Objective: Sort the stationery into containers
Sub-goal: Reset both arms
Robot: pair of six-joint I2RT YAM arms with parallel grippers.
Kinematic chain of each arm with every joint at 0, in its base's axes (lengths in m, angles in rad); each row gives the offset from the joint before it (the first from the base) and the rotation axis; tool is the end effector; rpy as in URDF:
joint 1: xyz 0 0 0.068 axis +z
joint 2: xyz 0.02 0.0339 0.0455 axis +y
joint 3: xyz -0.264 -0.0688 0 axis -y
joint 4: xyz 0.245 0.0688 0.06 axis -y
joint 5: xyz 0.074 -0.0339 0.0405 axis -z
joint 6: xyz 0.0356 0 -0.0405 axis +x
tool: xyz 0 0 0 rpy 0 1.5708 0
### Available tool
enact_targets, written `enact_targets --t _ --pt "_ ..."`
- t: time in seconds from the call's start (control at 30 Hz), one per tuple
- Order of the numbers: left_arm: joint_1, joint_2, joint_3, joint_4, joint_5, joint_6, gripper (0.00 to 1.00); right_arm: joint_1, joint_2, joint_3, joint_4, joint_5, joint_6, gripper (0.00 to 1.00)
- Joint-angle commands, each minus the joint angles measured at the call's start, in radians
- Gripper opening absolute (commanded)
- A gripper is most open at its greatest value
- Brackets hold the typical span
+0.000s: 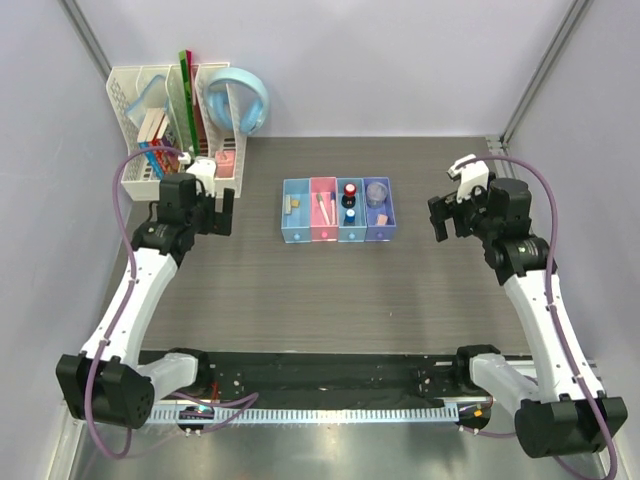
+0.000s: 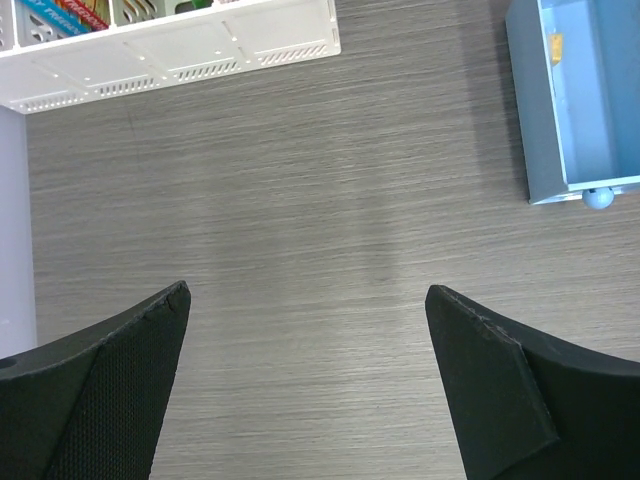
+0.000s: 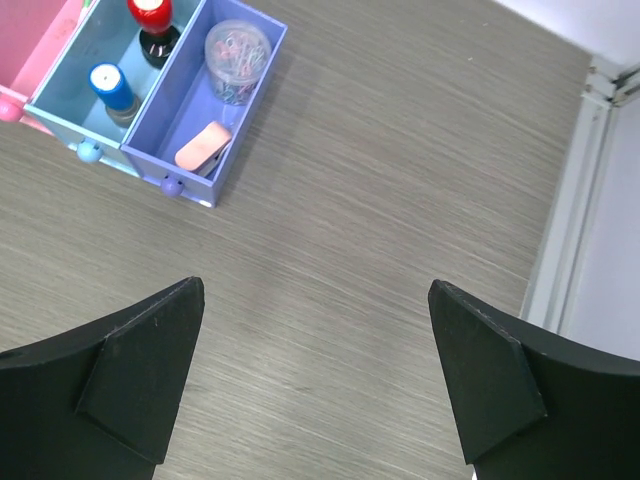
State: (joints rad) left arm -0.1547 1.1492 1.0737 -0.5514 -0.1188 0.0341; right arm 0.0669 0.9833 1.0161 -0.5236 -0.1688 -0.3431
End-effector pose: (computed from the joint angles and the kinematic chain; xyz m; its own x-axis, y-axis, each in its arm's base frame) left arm 0.2470 -0.0343 0.3316 -0.5773 0.1243 -0.8070 0.0779 0.9922 0.0971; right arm 0.2119 0.0202 0.3498 -0.3710 -0.3572 -0.8572 -0.3595 0.9063 -0.2221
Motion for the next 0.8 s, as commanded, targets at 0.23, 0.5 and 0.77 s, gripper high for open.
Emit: enact_targets --t 0.23,0.5,0.77 --pt "0.021 -0.051 -0.023 0.022 0.030 -0.020 1.00 -0.024 -0.051 -0.030 0.063 -0.014 0.015 1.00" --pt "0.027 -0.057 -0.028 0.024 0.034 -0.020 1.00 -0.026 -0.031 -0.019 0.079 -0.035 0.029 1.00" --pt "0.032 -0.057 -0.026 0.024 0.042 -0.020 1.00 -0.027 -0.020 -0.010 0.083 -0.049 0.032 1.00"
